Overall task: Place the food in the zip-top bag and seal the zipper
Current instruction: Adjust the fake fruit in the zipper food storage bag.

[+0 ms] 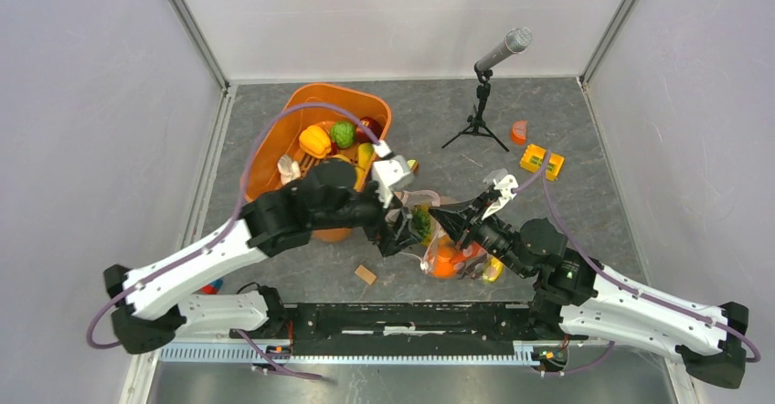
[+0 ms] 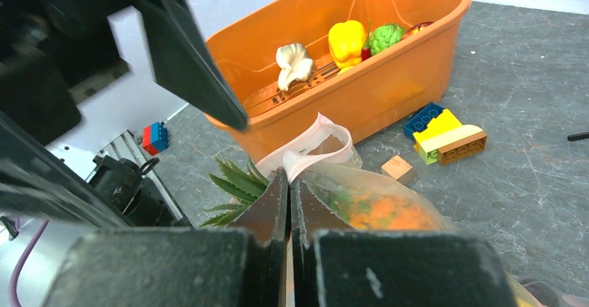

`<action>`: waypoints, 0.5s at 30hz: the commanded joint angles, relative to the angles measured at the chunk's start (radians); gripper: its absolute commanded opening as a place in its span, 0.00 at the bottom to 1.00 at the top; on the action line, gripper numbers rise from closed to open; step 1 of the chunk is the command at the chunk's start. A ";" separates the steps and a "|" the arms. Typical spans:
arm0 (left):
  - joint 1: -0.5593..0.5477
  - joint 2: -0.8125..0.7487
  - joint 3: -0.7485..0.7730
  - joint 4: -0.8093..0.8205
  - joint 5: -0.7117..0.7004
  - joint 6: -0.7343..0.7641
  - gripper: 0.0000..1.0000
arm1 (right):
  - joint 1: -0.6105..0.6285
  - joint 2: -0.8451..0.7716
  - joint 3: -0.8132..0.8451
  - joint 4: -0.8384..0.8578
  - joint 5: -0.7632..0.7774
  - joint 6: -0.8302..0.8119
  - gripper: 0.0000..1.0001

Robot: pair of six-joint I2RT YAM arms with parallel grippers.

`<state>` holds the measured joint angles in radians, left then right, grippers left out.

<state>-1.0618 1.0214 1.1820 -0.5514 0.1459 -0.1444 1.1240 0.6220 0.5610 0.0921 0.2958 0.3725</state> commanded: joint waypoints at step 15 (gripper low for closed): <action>-0.001 0.178 -0.027 0.040 -0.068 0.212 0.96 | 0.003 -0.034 0.013 0.067 -0.015 -0.001 0.00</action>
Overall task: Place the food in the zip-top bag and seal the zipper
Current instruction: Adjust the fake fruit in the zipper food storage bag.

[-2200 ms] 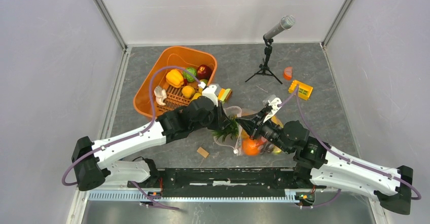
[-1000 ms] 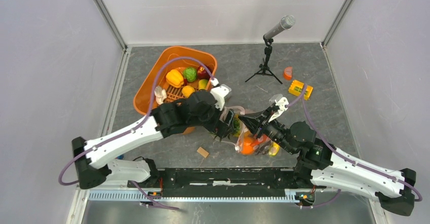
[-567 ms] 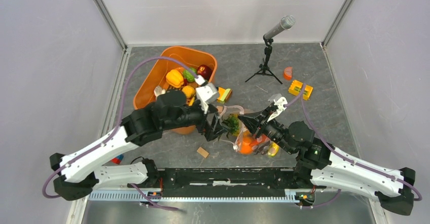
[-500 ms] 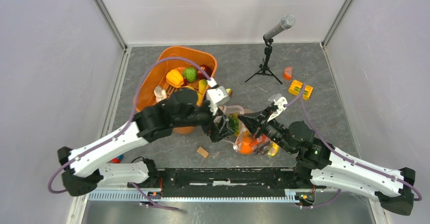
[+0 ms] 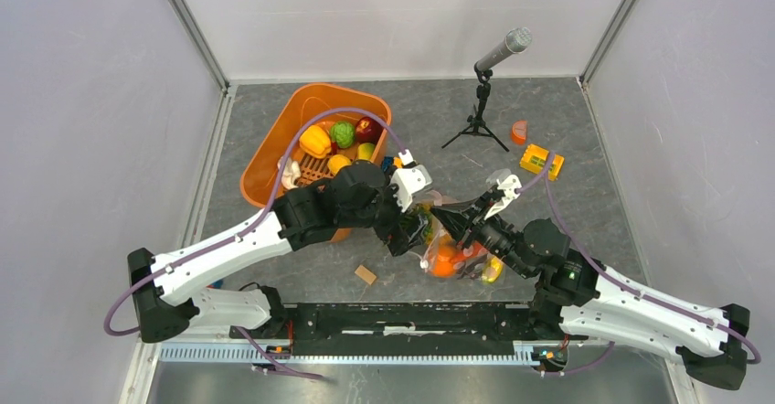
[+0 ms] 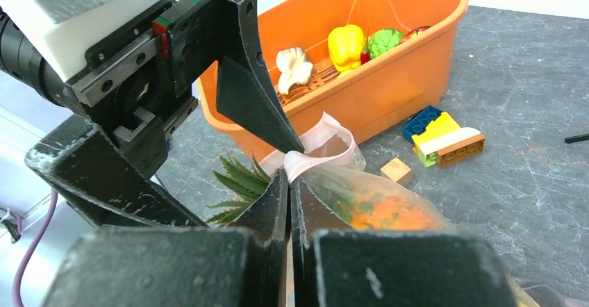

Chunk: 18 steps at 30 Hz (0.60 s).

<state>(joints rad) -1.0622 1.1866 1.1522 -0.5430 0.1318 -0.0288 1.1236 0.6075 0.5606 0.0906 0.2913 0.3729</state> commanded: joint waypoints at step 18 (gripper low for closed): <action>-0.002 0.133 0.011 -0.088 -0.105 0.173 0.96 | 0.004 -0.037 0.017 0.064 -0.002 -0.010 0.00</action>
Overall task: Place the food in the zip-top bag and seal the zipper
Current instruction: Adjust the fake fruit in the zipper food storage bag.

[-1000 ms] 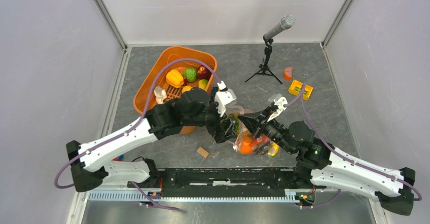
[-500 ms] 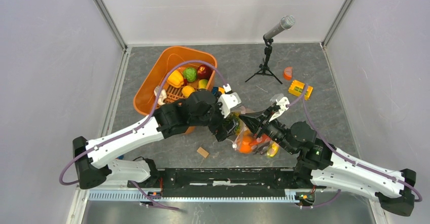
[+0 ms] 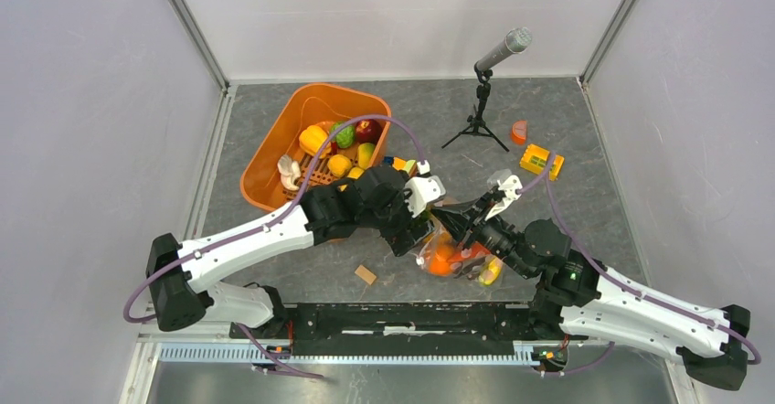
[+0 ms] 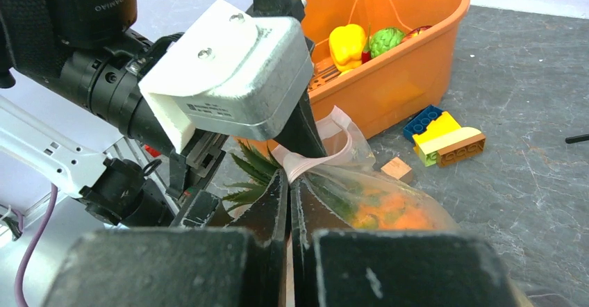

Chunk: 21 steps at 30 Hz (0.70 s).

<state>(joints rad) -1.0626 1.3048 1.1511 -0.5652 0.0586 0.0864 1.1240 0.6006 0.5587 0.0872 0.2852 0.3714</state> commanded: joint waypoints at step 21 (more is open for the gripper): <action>0.000 -0.128 -0.027 0.064 -0.068 -0.074 0.02 | 0.003 -0.049 -0.008 0.049 0.061 0.011 0.00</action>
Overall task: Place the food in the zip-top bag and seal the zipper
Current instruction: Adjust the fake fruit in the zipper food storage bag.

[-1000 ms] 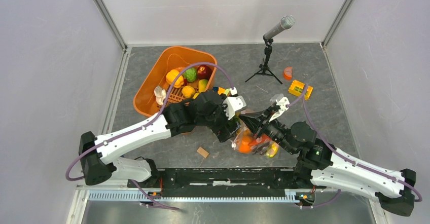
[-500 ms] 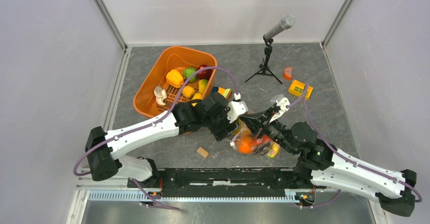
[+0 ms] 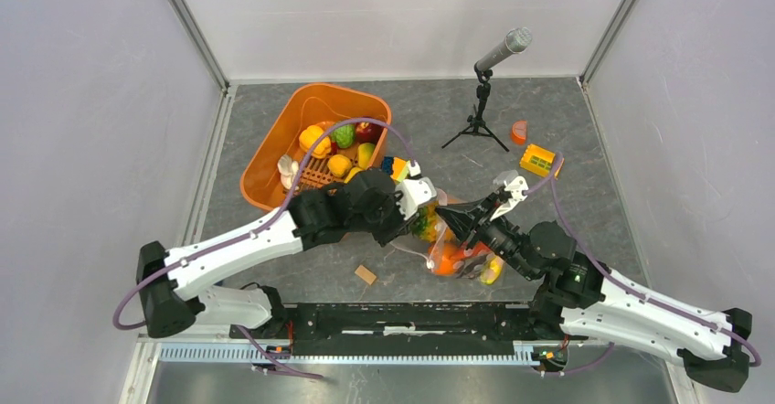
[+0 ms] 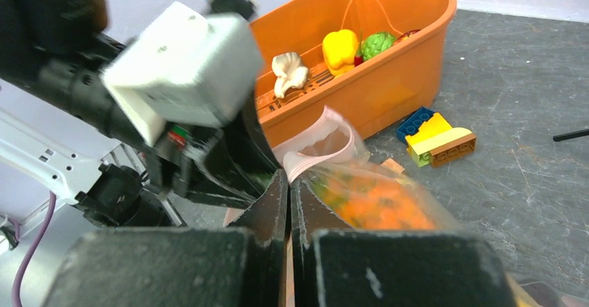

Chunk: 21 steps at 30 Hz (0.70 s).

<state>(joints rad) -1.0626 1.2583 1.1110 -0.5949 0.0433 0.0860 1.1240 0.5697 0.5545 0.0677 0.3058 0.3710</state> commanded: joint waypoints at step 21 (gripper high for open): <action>0.000 -0.053 -0.085 0.463 -0.267 -0.896 0.02 | 0.004 0.057 -0.044 0.279 -0.071 0.079 0.00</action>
<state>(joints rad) -1.0683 1.2045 1.0359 -0.3614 -0.1581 -0.6014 1.1225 0.6292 0.5148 0.2295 0.2913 0.4160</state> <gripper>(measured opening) 0.288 0.009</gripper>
